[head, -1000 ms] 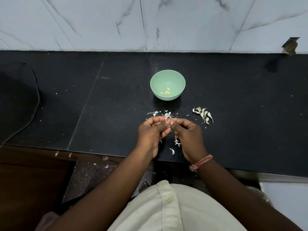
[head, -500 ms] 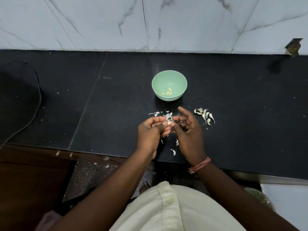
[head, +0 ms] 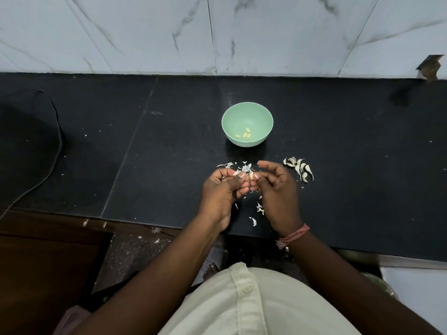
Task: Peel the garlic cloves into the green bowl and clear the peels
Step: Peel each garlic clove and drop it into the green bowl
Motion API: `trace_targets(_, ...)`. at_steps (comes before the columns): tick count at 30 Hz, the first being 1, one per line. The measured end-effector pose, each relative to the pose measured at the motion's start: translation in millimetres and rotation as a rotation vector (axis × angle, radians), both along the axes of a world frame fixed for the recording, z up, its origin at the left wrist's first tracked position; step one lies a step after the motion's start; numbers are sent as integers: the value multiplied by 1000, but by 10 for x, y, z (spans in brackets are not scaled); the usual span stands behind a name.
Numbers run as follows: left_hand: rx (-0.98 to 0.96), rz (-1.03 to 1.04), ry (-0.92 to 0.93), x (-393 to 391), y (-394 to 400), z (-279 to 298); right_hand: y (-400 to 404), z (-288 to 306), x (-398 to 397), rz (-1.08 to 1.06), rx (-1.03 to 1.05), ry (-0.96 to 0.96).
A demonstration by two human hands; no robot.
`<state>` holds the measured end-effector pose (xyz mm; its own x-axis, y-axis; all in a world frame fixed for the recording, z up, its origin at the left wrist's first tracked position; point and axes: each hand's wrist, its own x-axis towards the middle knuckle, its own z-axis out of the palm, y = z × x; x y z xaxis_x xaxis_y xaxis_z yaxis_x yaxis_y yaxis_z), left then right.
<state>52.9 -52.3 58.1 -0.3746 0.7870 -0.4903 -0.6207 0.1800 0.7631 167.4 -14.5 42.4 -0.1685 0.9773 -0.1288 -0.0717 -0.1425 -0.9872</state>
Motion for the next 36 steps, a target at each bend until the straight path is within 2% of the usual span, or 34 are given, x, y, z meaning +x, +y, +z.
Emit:
trace_targets(4, 5, 8, -60, -18, 20, 15, 49, -2, 14, -25, -109, 137)
trace_targets(7, 9, 50, -17, -32, 11, -25, 53, 22, 12, -42, -156, 208)
trace_targets(13, 72, 13, 130, -11, -20, 0, 42, 45, 8, -27, -163, 216)
trace_targets(18, 119, -6, 167, -15, -38, -1, 51, 58, 21, -4, -172, 190)
trace_targets(24, 166, 12, -38, 8, -32, -14, 36, 109, 22, 1, -147, 189)
trace_targets(30, 160, 42, -159, -13, -19, 4, 44, 146, 6, 19, -67, 132)
trace_targets(36, 160, 36, -226, -16, -25, -3, 9, 205, 11, 52, 115, 7)
